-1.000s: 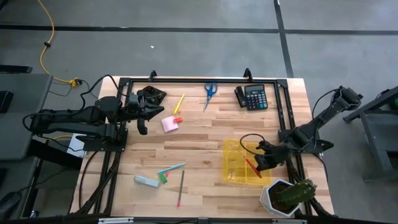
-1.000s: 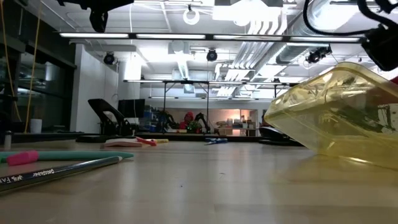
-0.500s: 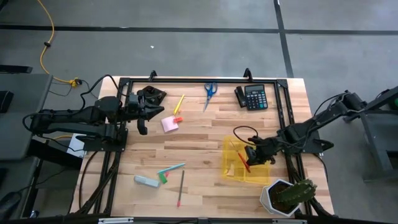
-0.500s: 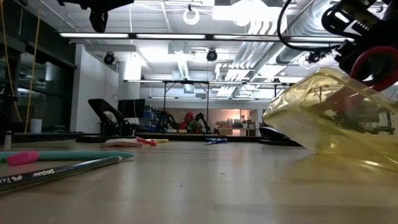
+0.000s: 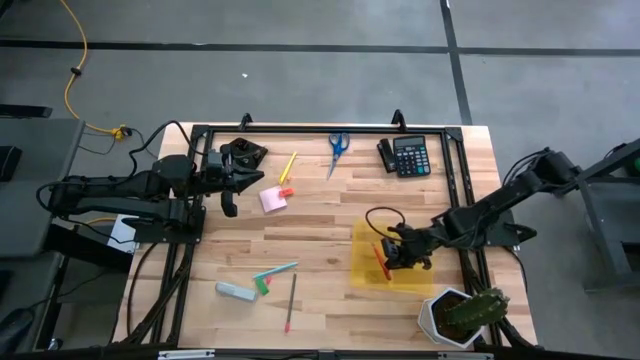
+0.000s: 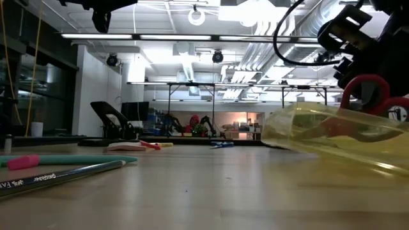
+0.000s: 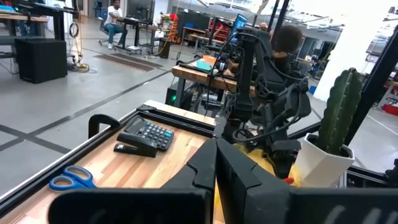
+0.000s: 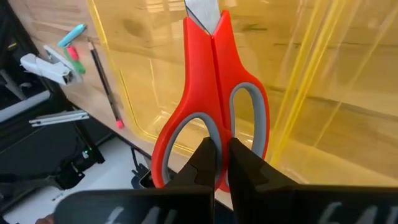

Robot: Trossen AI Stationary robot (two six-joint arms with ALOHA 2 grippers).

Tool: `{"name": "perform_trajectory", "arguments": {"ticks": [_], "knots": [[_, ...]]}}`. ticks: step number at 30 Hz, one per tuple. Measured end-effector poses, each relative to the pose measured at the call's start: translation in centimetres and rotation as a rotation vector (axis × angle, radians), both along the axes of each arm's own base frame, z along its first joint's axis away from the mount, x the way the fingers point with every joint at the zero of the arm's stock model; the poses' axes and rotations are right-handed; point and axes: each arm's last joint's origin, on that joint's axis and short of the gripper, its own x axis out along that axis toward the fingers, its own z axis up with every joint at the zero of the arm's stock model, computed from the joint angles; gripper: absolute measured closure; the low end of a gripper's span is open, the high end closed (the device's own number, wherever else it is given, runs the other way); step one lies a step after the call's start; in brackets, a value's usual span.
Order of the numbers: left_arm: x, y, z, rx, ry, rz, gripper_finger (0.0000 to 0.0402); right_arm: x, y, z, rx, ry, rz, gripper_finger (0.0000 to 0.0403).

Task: Pack school essentials
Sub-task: Put the red scissors into the supply box

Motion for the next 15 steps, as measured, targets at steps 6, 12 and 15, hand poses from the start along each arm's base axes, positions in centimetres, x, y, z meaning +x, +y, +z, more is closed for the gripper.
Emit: {"name": "perform_trajectory", "arguments": {"ticks": [6, 12, 15], "knots": [[0.00, 0.00, 0.01, 0.000, 0.000, 0.000, 0.0401, 0.07, 0.01, -0.32, 0.020, 0.031, -0.039, 0.0395], [0.00, 0.00, 0.01, 0.000, 0.000, -0.001, 0.0402, 0.08, -0.05, -0.34, 0.005, 0.027, -0.055, 0.0328], [0.00, 0.00, 0.01, 0.000, 0.000, -0.001, 0.0402, 0.08, -0.06, -0.34, 0.003, 0.025, -0.057, 0.0295]]}}
